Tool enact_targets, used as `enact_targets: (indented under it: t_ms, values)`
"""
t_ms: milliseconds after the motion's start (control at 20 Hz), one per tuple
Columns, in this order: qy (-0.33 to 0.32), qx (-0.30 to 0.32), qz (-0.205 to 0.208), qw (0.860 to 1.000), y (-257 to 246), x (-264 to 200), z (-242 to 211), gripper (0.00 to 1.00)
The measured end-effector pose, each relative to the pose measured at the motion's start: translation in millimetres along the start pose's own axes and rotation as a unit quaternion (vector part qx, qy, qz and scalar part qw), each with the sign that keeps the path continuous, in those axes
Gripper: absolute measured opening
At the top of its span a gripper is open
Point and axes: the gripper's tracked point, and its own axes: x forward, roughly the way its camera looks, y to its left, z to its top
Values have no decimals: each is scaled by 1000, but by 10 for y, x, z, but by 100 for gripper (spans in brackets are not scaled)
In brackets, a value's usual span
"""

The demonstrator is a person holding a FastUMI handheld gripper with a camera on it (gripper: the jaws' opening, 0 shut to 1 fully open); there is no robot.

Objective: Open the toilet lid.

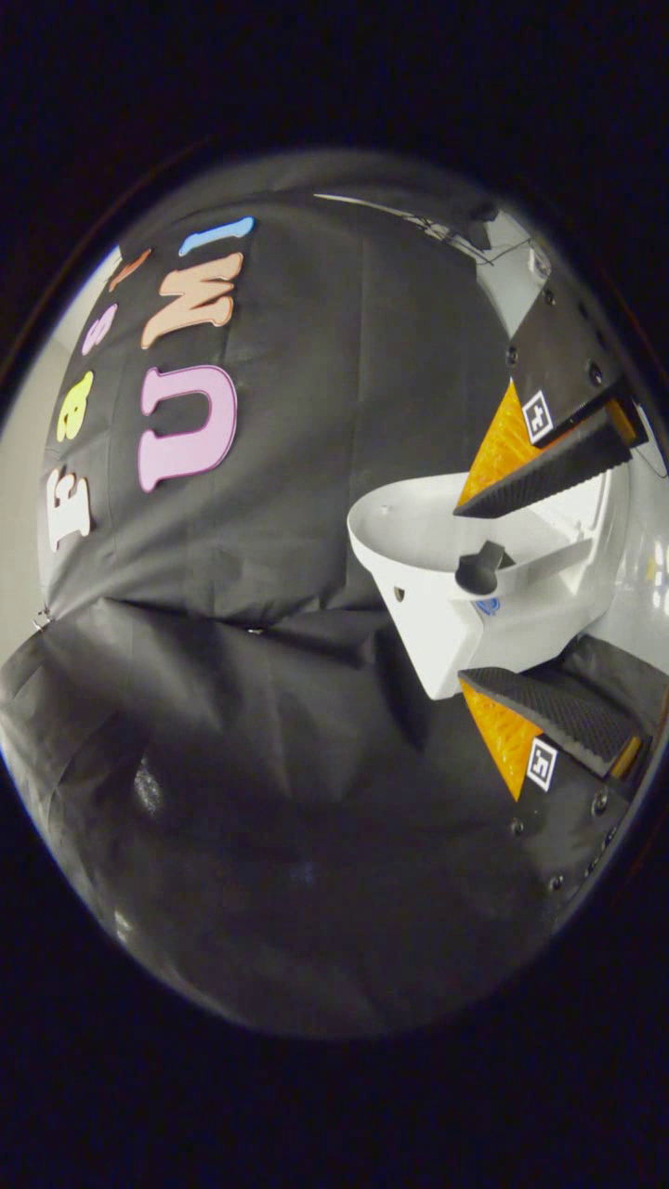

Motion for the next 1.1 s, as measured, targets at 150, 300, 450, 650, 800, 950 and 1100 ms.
enact_targets:
  t_ms: [150,300,450,650,800,950,1100]
  values:
    - [-10,-1,-9,1000,-286,-121,112,99]
    - [-25,1,-10,1000,-528,-231,229,99]
    - [-42,-3,-16,999,-741,-363,328,99]
    - [-51,-12,-22,998,-948,-498,375,99]
    - [-57,-16,-16,998,-1045,-577,399,99]
    - [-70,-5,-15,997,-1185,-664,459,99]
    - [-80,1,-19,997,-1344,-768,509,99]
